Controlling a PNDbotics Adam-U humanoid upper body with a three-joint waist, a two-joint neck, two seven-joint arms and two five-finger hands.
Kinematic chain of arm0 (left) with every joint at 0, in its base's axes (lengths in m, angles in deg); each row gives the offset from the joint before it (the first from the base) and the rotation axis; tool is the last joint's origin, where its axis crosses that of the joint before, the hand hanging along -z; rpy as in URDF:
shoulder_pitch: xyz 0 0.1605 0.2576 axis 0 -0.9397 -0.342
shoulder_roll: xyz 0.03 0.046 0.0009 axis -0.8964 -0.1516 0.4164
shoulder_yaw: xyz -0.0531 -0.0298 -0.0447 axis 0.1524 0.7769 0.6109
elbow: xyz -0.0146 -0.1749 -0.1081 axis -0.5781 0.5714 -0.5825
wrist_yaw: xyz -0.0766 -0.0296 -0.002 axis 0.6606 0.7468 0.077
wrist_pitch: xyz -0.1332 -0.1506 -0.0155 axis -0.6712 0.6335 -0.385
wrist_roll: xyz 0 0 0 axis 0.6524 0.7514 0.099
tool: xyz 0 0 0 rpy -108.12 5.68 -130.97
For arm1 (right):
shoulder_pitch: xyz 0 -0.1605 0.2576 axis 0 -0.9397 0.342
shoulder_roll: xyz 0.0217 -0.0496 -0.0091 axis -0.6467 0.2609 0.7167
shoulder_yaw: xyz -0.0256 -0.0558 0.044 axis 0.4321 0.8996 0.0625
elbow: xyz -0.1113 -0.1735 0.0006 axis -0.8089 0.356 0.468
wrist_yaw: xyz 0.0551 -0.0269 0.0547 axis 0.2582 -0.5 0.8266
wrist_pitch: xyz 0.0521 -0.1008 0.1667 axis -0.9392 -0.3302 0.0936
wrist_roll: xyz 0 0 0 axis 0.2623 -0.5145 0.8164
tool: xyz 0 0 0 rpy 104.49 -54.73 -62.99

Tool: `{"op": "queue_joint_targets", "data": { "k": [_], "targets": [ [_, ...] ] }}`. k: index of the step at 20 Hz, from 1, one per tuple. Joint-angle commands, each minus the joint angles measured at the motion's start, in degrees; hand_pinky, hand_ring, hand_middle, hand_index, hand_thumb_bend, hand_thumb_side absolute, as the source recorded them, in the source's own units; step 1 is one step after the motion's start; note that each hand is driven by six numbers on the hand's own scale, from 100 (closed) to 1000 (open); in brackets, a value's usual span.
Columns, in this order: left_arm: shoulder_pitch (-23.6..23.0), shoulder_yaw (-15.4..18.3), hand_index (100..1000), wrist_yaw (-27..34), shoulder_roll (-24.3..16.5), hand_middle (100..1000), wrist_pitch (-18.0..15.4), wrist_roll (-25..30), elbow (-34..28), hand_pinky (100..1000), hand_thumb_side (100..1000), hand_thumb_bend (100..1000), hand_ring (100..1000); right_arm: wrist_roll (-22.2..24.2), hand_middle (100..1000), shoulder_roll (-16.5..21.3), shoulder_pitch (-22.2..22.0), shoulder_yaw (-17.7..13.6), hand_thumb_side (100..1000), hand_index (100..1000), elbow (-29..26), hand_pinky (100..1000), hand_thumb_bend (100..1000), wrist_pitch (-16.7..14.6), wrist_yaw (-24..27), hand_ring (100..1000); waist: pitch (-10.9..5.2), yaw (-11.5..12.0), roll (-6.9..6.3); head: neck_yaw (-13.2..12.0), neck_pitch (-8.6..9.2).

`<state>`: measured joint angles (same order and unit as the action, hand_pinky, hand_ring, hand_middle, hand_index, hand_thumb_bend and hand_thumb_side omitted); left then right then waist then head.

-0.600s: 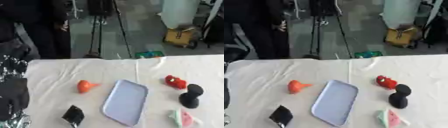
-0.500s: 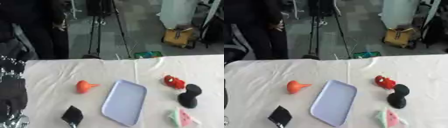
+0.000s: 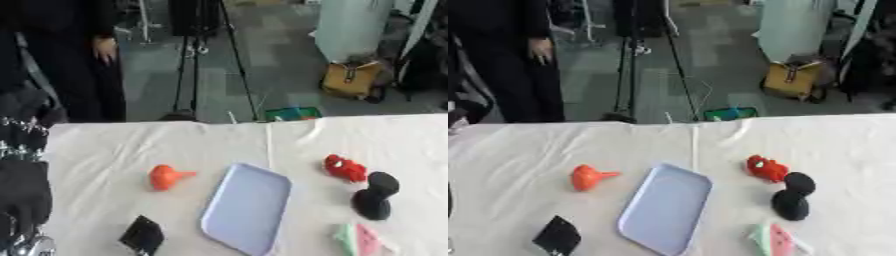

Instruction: Pick up objects on the table and place them in the box.

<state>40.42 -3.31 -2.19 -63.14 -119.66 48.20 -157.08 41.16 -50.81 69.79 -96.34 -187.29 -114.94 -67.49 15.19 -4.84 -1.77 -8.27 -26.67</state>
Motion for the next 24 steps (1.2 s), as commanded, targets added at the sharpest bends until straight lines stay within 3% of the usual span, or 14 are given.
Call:
{"op": "queue_joint_targets", "data": {
  "k": [1,8,11,16,20,21,24],
  "targets": [
    [0.4,-0.22,864,0.53,-1.15,809,0.51,0.27,-0.8,816,1000,207,888,1.94,887,6.06,1.45,1.76,888,910,-0.65,747,100,1.5,-1.63,879,-1.22,0.06,0.29,-1.41,-1.51],
    [0.54,-0.57,853,1.21,-1.01,795,1.41,0.8,-0.8,808,1000,204,872,6.1,882,13.66,5.06,6.34,835,900,0.11,737,100,5.35,-3.64,872,-1.58,0.19,0.85,-2.61,-3.42],
    [0.7,-0.83,835,1.47,-0.99,781,1.87,1.16,-0.8,802,1000,199,859,8.07,881,16.74,7.49,8.46,833,891,2.8,744,100,5.01,-4.26,874,-1.83,0.27,0.99,-2.3,-4.17],
    [0.64,-1.21,829,1.97,-1.08,773,2.48,1.83,-0.8,799,1000,194,853,10.69,876,23.33,12.76,13.16,843,881,9.27,749,100,0.19,-5.83,867,-2.48,0.38,1.18,-1.61,-5.04],
    [0.55,-1.36,821,2.18,-1.14,767,2.77,2.34,-0.8,797,1000,191,848,12.38,847,27.06,15.82,16.72,850,873,13.91,687,164,-4.43,-8.66,828,-2.87,0.44,1.22,-0.98,-5.27],
    [0.52,-1.39,802,2.22,-1.17,747,2.82,2.42,-0.8,791,1000,183,833,12.7,829,27.78,16.29,17.47,864,871,14.74,647,224,-5.19,-9.6,800,-2.94,0.44,1.25,-0.89,-5.22],
    [0.41,-1.65,792,2.14,-1.18,738,3.32,3.08,-0.8,787,1000,179,827,14.69,817,30.26,17.95,21.12,876,865,17.57,651,234,-7.57,-14.41,795,-3.19,0.47,1.39,-0.58,-4.7]
  ]
}}
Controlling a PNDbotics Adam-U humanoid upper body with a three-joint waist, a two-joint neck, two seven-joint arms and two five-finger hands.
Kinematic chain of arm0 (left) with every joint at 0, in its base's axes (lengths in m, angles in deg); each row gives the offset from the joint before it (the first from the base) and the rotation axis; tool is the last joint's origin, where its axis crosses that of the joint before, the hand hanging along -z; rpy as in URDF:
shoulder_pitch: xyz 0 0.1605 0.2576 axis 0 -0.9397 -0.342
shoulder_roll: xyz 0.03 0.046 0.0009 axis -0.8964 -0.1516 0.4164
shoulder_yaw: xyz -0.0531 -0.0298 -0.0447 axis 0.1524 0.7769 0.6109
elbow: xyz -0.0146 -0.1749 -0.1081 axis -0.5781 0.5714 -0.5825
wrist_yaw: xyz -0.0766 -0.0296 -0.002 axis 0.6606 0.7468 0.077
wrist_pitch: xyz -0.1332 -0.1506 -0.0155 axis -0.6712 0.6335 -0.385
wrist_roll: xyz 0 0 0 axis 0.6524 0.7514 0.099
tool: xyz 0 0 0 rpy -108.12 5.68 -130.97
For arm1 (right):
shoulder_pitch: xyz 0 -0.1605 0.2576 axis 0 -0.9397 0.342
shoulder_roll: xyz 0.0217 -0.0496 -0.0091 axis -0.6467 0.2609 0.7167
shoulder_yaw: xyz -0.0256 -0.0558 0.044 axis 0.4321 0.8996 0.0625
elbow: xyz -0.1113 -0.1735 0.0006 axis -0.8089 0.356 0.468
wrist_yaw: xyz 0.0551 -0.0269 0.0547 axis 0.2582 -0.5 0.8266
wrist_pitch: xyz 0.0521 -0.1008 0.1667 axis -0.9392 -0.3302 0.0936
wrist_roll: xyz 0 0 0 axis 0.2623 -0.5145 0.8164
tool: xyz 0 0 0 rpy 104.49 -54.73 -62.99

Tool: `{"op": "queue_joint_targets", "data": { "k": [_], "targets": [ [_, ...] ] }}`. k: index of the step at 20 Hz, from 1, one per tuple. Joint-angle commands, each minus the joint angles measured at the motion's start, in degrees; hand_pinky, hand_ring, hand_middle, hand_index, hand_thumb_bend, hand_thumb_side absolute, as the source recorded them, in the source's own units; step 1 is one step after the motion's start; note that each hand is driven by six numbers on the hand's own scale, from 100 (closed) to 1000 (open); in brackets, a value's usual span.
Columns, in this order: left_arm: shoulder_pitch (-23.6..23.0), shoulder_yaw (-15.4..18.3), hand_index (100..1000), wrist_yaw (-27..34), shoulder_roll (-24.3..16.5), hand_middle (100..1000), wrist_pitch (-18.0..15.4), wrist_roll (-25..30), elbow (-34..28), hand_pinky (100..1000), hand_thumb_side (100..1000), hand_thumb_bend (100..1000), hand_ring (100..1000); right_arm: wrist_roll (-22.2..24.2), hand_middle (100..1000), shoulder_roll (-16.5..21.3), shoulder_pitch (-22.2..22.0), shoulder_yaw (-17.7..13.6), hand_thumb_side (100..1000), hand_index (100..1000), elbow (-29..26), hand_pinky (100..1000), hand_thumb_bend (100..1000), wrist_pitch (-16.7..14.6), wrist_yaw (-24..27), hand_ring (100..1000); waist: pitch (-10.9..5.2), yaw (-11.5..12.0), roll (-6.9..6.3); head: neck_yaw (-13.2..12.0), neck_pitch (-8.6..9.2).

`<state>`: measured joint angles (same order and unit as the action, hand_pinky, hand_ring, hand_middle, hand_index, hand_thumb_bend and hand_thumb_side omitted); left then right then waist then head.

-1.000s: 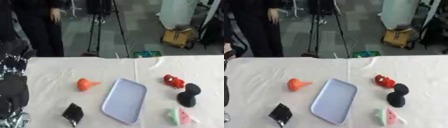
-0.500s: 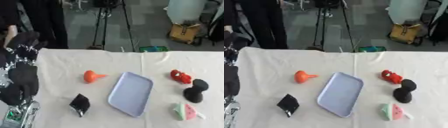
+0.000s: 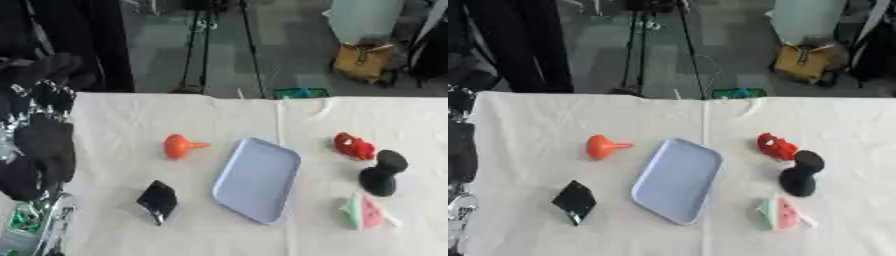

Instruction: Pick up objects on the table and place them in the box.

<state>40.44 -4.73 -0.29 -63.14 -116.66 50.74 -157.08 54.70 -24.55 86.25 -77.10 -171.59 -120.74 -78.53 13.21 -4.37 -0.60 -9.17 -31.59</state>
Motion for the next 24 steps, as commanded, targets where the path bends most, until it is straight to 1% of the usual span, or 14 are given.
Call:
{"op": "queue_joint_targets", "data": {
  "k": [1,5,7,9,10,13,15,18,24],
  "targets": [
    [0.38,-0.26,791,0.24,-1.17,737,0.42,0.73,-0.81,786,1000,179,827,1.4,813,4.26,1.9,2.72,880,861,2.6,654,236,-2.24,-4.68,793,-1.24,-0.01,0.24,0.37,0.37],
    [0.42,-0.43,781,0.32,-1.3,729,0.59,1.35,-0.81,784,1000,176,823,2.5,829,6.24,2.88,7.01,915,872,4.8,697,225,-4.83,-10.11,811,-1.23,0.04,0.34,0.37,1.23],
    [0.39,-0.63,775,0.24,-1.33,724,0.82,1.8,-0.81,783,1000,175,819,3.15,841,7.79,3.17,10.0,925,876,6.22,714,228,-7.27,-12.06,825,-1.12,0.11,0.56,0.51,1.85],
    [0.36,-0.82,768,0.14,-1.32,717,1.09,2.29,-0.81,780,1000,173,812,3.76,854,8.13,3.69,12.07,935,884,7.73,726,243,-9.12,-13.41,836,-1.02,0.14,0.74,0.61,2.32],
    [0.39,-0.93,765,0.1,-1.28,714,1.23,2.56,-0.81,778,1000,171,809,4.13,855,7.68,3.88,12.74,942,887,8.49,728,258,-9.67,-13.8,836,-0.96,0.18,0.79,0.68,2.49],
    [0.46,-1.08,761,0.06,-1.2,709,1.47,3.16,-0.81,776,1000,169,806,5.66,856,5.94,4.13,13.66,966,896,10.23,729,275,-10.15,-14.35,832,-0.85,0.23,0.82,0.79,2.63],
    [0.5,-1.11,758,0.06,-1.12,706,1.58,3.4,-0.81,775,1000,168,804,6.98,848,4.45,3.8,13.78,979,893,11.12,725,284,-9.59,-14.38,823,-0.71,0.27,0.82,0.95,2.77],
    [0.51,-1.22,751,-0.03,-1.01,695,1.81,3.82,-0.81,770,1000,164,793,9.01,836,2.76,2.75,14.23,998,881,11.54,745,280,-9.01,-15.03,829,-0.48,0.32,0.7,0.9,3.25],
    [0.54,-1.54,748,-0.09,-0.86,691,2.22,4.59,-0.81,768,1000,161,790,12.35,837,0.92,1.36,15.82,1000,876,11.62,746,269,-10.43,-16.03,833,-0.3,0.3,0.79,1.21,3.97]
  ]
}}
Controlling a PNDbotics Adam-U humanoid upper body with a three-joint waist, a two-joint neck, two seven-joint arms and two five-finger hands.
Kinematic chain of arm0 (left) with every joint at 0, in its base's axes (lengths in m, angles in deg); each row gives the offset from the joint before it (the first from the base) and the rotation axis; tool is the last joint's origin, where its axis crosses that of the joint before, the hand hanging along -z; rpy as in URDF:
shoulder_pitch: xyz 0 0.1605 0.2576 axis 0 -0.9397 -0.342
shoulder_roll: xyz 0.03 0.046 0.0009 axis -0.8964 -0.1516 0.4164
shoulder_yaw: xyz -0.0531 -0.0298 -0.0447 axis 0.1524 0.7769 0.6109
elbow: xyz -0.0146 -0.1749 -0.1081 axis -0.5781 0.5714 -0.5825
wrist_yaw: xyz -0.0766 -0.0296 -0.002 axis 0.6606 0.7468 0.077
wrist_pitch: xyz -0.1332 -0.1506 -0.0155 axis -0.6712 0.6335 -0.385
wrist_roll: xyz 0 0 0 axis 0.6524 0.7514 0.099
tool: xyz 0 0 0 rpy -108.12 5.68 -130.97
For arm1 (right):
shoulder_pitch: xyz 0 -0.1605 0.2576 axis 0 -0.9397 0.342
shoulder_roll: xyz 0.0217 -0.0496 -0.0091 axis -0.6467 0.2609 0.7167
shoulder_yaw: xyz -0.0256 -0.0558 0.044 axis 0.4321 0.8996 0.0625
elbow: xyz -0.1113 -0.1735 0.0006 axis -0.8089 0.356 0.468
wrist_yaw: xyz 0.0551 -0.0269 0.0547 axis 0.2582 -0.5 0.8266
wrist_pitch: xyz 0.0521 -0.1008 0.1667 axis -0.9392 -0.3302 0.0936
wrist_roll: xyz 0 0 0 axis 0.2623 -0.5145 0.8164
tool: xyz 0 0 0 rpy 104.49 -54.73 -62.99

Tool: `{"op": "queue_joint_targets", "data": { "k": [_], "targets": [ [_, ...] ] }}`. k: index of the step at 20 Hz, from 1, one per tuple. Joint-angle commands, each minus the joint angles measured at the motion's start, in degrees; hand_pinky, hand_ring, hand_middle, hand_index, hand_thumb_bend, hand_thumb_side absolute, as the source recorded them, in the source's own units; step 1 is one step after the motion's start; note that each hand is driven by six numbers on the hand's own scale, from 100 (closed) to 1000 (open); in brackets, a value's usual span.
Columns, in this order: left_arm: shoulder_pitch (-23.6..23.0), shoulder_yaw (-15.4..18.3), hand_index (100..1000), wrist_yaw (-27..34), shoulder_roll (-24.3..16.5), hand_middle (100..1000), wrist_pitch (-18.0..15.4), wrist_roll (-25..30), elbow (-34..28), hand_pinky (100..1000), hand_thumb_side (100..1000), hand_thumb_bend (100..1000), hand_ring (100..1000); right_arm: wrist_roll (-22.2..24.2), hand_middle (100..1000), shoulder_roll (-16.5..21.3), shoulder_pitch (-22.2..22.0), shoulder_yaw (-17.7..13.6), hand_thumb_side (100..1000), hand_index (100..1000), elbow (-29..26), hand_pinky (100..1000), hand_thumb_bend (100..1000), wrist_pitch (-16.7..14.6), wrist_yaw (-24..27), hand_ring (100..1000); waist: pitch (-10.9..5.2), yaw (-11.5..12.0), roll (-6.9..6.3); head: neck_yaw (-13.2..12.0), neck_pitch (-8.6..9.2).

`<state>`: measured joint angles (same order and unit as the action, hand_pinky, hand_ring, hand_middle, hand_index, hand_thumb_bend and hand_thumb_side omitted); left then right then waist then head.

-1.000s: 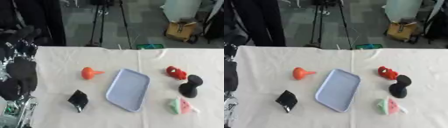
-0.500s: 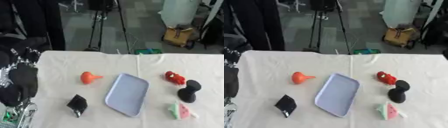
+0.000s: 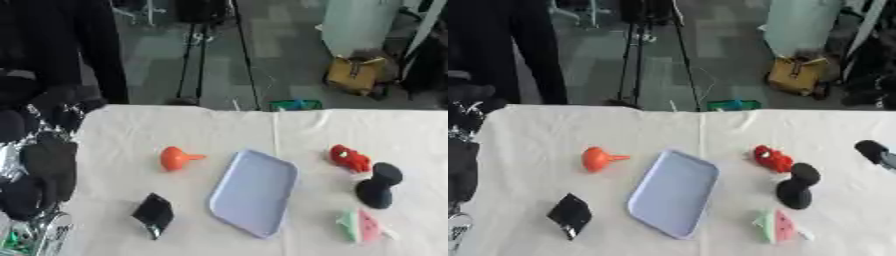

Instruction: Pick up objects on the table and place them in the box.

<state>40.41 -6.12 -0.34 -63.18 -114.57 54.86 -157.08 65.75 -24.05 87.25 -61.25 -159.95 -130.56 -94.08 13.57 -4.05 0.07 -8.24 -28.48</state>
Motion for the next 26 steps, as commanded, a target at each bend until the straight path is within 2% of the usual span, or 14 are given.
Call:
{"op": "queue_joint_targets", "data": {
  "k": [1,5,6,10,14,16,19,20,25,26],
  "targets": [
    [0.55,-0.18,748,-0.06,-0.79,691,0.21,0.57,-0.81,768,1000,161,790,1.8,837,0.08,0.18,0.07,1000,876,-0.01,746,269,-0.9,-0.34,833,-0.64,-0.01,0.12,0.29,0.92],
    [0.66,-0.3,747,-0.07,-0.71,689,0.34,0.97,-0.81,767,1000,159,788,4.38,843,-1.7,-0.88,1.24,1000,880,-1.34,760,256,-2.89,0.74,847,-0.49,0.18,-0.06,0.39,1.24],
    [0.68,-0.36,746,-0.06,-0.68,688,0.38,1.07,-0.81,767,1000,158,788,4.9,845,-2.08,-0.87,1.58,1000,880,-2.0,769,276,-3.43,1.04,851,-0.48,0.22,-0.08,0.43,1.25],
    [0.78,-0.61,746,0.04,-0.61,687,0.53,1.56,-0.81,766,1000,157,786,6.13,852,-3.23,0.08,3.47,1000,878,-5.0,780,225,-5.6,2.39,856,-0.48,0.34,-0.17,0.79,1.23],
    [0.76,-0.7,746,0.17,-0.63,686,0.63,1.8,-0.81,764,1000,157,785,6.77,842,-4.07,0.63,4.52,1000,874,-7.61,773,221,-6.34,3.41,845,-0.52,0.29,-0.15,1.13,1.14],
    [0.74,-0.77,745,0.17,-0.56,684,0.77,1.95,-0.81,763,1000,158,782,7.35,817,-5.11,0.23,4.23,1000,869,-8.23,768,182,-5.36,3.66,821,-0.52,0.13,-0.05,1.17,1.19],
    [0.67,-0.73,745,0.15,-0.53,684,0.93,2.0,-0.81,761,1000,159,781,7.43,784,-7.71,-1.44,1.88,1000,862,-9.55,747,148,-1.81,2.68,781,-0.51,-0.23,0.13,0.95,1.28],
    [0.64,-0.71,744,0.13,-0.53,683,0.98,1.98,-0.81,760,1000,159,780,7.19,755,-8.52,-2.03,1.13,1000,855,-10.24,723,143,-0.53,2.05,743,-0.51,-0.33,0.21,0.87,1.27],
    [0.34,-0.65,744,-0.17,-0.63,682,1.34,1.89,-0.81,758,1000,161,777,6.07,699,-14.64,-6.71,-3.6,1000,831,-14.28,653,113,6.22,-2.75,668,-0.57,-0.99,0.92,0.09,1.07],
    [0.29,-0.65,744,-0.22,-0.66,681,1.39,1.85,-0.81,757,1000,147,776,6.15,679,-15.68,-7.51,-4.2,1000,826,-14.98,633,150,7.26,-3.66,647,-0.58,-1.07,1.04,-0.01,1.03]
  ]
}}
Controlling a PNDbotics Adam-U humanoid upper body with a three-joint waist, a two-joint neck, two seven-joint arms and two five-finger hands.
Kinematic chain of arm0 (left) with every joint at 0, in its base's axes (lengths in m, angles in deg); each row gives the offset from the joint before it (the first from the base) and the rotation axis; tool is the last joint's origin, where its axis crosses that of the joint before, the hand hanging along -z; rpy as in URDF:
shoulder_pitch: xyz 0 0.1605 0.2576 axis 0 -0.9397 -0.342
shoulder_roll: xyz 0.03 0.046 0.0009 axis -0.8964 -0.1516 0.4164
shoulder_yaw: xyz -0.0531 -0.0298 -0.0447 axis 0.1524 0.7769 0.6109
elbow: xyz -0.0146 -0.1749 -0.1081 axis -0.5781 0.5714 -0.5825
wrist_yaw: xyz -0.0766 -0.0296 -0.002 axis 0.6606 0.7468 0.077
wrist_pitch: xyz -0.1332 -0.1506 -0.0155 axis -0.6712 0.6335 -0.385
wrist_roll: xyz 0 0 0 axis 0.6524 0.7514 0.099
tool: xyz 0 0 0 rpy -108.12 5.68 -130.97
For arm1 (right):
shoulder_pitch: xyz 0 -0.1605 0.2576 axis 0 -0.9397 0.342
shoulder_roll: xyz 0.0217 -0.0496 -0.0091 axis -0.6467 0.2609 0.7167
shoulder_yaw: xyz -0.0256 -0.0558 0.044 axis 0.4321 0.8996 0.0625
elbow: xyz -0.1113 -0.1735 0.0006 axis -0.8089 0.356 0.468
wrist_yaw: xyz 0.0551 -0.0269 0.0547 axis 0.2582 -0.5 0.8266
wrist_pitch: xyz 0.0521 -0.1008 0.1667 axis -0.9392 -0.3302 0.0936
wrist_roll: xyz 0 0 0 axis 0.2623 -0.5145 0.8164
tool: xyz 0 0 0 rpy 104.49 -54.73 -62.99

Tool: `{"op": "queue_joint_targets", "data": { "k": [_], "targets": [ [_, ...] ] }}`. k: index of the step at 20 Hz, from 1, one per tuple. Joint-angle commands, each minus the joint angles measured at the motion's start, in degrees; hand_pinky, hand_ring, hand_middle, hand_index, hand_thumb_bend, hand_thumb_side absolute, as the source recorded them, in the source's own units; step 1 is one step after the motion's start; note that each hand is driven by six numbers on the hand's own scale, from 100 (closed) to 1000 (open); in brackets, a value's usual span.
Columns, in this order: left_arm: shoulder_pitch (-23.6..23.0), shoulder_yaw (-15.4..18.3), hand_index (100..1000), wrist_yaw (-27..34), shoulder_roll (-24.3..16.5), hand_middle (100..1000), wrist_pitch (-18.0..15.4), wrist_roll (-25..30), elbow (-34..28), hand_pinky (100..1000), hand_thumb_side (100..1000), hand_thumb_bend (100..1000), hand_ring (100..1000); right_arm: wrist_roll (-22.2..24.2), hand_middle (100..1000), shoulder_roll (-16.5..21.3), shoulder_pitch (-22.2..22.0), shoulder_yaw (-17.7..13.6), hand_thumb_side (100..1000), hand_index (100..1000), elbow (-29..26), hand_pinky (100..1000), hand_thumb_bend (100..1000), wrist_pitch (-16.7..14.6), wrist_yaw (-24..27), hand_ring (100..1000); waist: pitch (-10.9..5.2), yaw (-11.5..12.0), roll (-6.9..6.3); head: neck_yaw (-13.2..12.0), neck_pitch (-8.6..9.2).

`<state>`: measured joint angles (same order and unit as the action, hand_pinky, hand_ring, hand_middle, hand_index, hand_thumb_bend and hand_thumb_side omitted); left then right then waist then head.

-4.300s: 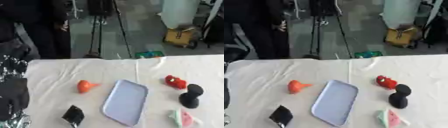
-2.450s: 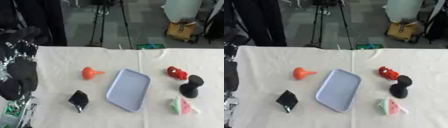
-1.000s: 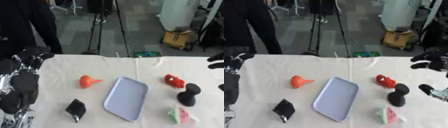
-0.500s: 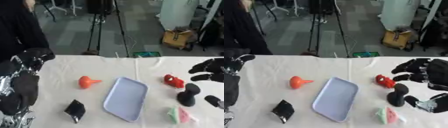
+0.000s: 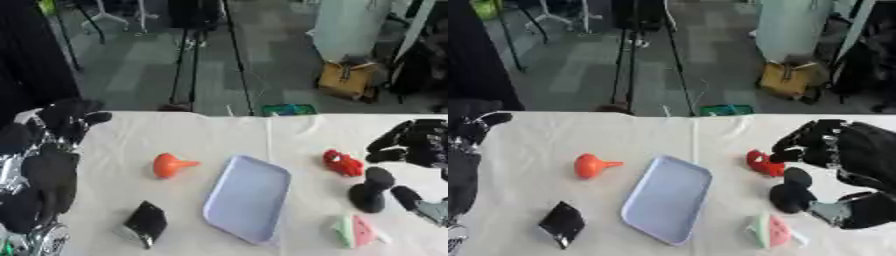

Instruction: Pick up objects on the table and place them in the box.

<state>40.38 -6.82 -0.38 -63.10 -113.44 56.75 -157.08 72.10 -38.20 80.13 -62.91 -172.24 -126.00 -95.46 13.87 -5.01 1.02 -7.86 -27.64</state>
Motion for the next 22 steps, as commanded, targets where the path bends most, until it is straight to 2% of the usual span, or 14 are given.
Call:
{"op": "queue_joint_targets", "data": {
  "k": [1,6,7,8,9,10,11,15,18,19,22],
  "targets": [
    [0.25,0.07,744,-0.25,-0.77,681,0.34,-0.07,-0.81,757,1000,162,776,-0.1,677,-3.12,-1.52,-3.4,1000,826,-3.26,630,100,3.96,-3.08,644,-0.87,-0.29,0.27,-0.53,0.15],
    [0.22,0.09,743,-0.61,-0.85,679,0.72,-0.27,-0.81,755,1000,164,773,0.74,679,-10.67,-6.93,-6.92,1000,828,-6.94,634,100,8.42,-7.09,656,-0.57,-0.97,0.98,-1.0,0.33],
    [0.25,0.1,743,-0.67,-0.88,678,0.78,-0.32,-0.81,754,1000,165,771,0.72,696,-12.14,-8.15,-7.46,1000,834,-7.57,667,100,8.97,-7.61,695,-0.43,-1.14,1.19,-1.21,0.47],
    [0.26,0.12,743,-0.73,-0.92,678,0.84,-0.38,-0.81,754,1000,165,771,0.74,696,-13.2,-9.11,-7.79,1000,834,-8.22,667,100,9.23,-8.14,695,-0.37,-1.24,1.32,-1.33,0.55],
    [0.28,0.11,742,-0.78,-0.93,677,0.93,-0.42,-0.81,753,1000,165,770,0.94,704,-14.07,-10.05,-7.85,1000,834,-8.67,677,125,9.23,-8.64,710,-0.29,-1.33,1.48,-1.47,0.66],
    [0.3,0.09,742,-0.84,-0.93,677,1.01,-0.46,-0.81,753,1000,165,770,1.18,704,-14.7,-10.73,-7.84,1000,833,-9.01,679,205,9.12,-9.09,712,-0.26,-1.38,1.58,-1.55,0.71],
    [0.32,0.06,742,-0.88,-0.93,677,1.07,-0.49,-0.81,753,1000,165,769,1.39,704,-15.16,-11.19,-7.83,1000,833,-9.25,679,126,9.02,-9.39,712,-0.25,-1.42,1.65,-1.58,0.74],
    [0.49,-0.12,741,-0.85,-0.84,675,1.29,-0.49,-0.81,751,1000,165,766,2.99,699,-17.64,-13.21,-7.81,1000,841,-9.87,689,204,8.19,-10.16,731,0.0,-1.76,1.56,-1.75,1.2],
    [0.68,-0.33,741,-0.75,-0.8,675,1.39,-0.39,-0.81,750,1000,164,765,5.21,699,-18.39,-14.24,-7.52,1000,864,-9.66,700,231,6.88,-10.22,748,0.3,-2.01,1.35,-1.85,1.5],
    [0.77,-0.41,741,-0.72,-0.78,674,1.42,-0.31,-0.81,750,1000,164,763,6.04,706,-18.63,-14.64,-7.48,1000,947,-9.4,718,245,6.44,-10.03,773,0.4,-2.07,1.27,-1.91,1.54],
    [1.02,-0.51,740,-0.55,-0.89,673,1.44,-0.23,-0.81,749,1000,163,763,8.09,712,-19.39,-16.03,-7.67,1000,963,-8.57,732,280,5.58,-9.36,795,0.6,-2.16,1.16,-2.15,1.63]
  ]
}}
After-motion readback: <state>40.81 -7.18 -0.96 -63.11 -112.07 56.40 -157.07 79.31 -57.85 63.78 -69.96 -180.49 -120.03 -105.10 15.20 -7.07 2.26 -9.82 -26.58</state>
